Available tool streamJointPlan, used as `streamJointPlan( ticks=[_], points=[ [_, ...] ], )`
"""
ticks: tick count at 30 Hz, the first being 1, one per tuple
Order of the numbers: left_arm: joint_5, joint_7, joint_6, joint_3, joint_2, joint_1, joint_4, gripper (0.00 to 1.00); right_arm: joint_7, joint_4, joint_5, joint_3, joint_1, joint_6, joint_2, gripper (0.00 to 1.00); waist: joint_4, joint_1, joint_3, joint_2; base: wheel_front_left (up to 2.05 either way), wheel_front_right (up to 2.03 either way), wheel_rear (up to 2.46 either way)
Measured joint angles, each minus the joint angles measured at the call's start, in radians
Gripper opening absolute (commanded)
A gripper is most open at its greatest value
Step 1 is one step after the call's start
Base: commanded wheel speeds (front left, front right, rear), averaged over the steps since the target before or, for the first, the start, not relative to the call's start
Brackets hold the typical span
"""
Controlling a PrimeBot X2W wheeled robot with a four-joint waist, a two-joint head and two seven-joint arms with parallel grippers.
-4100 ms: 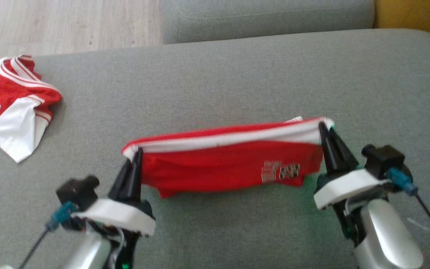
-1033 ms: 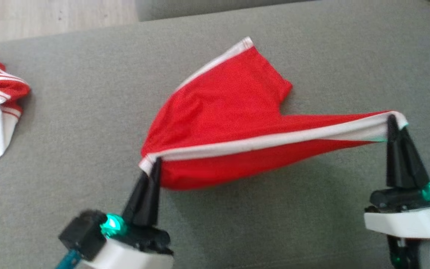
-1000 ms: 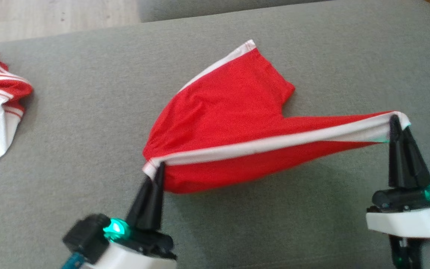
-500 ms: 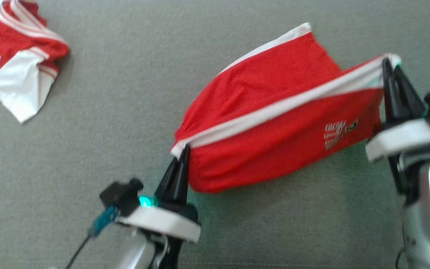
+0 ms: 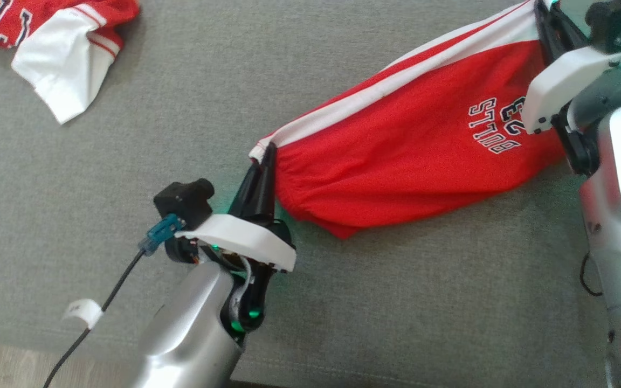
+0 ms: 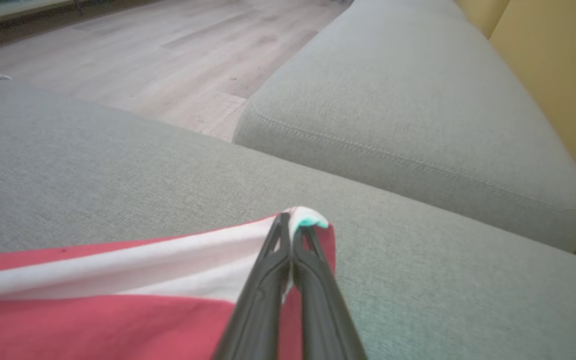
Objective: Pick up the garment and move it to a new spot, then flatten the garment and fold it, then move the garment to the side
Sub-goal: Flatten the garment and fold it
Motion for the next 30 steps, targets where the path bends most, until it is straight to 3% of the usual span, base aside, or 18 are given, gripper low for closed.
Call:
streamJointPlan(
  ticks=[2,3,4,5,6,7,8,17,25,30],
  points=[
    [-0.032,0.0,0.009,-0.028,0.0,-0.009,0.008,0.0,0.0,0.067,0.0,0.008,-0.032,0.0,-0.001,0.0,0.012,0.0,0.006,0.0,0.0,0.0,0.0],
    [-0.045,0.0,0.012,-0.041,-0.001,-0.015,0.012,0.0,0.0,0.096,0.0,0.012,-0.045,0.0,-0.002,0.05,0.017,0.0,0.007,0.0,0.0,0.0,0.0],
    [-0.056,0.0,0.019,-0.056,-0.001,-0.023,0.015,0.0,-0.003,0.123,0.0,0.014,-0.057,0.0,-0.006,0.22,0.02,-0.0001,0.007,0.0,0.0,0.0,0.0],
    [-0.066,-0.002,0.027,-0.066,-0.001,-0.03,0.016,0.13,-0.007,0.151,0.0,0.015,-0.071,0.0,-0.009,0.38,0.023,-0.0001,0.006,0.0,0.0,0.0,0.0],
    [-0.074,-0.002,0.033,-0.076,-0.001,-0.037,0.017,0.34,-0.012,0.175,0.0,0.016,-0.083,0.0,-0.011,0.72,0.024,-0.0002,0.005,0.0,0.0,0.0,0.0],
    [-0.085,-0.007,0.042,-0.099,-0.001,-0.052,0.018,0.62,-0.028,0.221,0.0,0.02,-0.11,0.0,-0.015,1.0,0.025,-0.0003,0.004,0.0,0.0,0.0,0.0],
    [-0.077,-0.012,0.05,-0.112,-0.002,-0.06,0.024,1.0,-0.037,0.24,0.001,0.024,-0.121,0.0,-0.017,1.0,0.025,-0.0002,0.003,0.0,0.0,0.0,0.0],
    [-0.058,-0.038,0.064,-0.142,0.017,-0.051,-0.004,1.0,-0.112,0.373,0.047,0.068,-0.172,0.0,-0.026,1.0,0.018,-0.0002,-0.019,0.0,0.0,0.0,0.0],
    [-0.021,-0.068,0.112,-0.141,0.121,0.058,-0.1,1.0,-0.121,0.438,0.11,0.128,-0.171,0.0,-0.065,1.0,0.017,-0.0003,-0.068,0.0,0.0,0.0,0.0],
    [0.004,-0.082,0.161,-0.121,0.185,0.11,-0.203,1.0,-0.062,0.467,0.19,0.189,-0.147,0.0,-0.104,1.0,0.025,-0.0005,-0.108,0.0,0.0,0.0,0.0]
  ],
)
